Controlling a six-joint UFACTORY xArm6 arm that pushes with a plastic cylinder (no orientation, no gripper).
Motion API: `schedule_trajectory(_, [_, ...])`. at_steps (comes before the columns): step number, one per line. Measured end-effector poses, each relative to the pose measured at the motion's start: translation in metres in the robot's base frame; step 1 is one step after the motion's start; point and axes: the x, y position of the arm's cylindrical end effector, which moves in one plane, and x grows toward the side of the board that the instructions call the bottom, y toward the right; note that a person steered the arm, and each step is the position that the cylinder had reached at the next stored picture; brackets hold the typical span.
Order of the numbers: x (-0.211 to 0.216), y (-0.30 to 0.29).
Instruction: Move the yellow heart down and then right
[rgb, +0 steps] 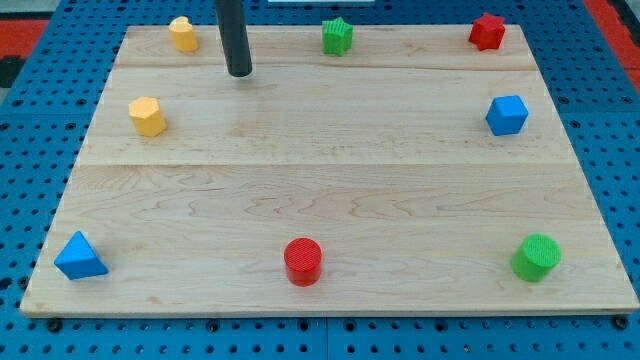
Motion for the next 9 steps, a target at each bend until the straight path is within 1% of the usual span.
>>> schedule_trajectory(2, [-0.003, 0.001])
schedule_trajectory(3, [-0.031, 0.001])
schedule_trajectory(4, [-0.066, -0.013])
schedule_trajectory(5, [-0.092, -0.044])
schedule_trajectory(8, [-0.093, -0.050])
schedule_trajectory(9, [-0.092, -0.065])
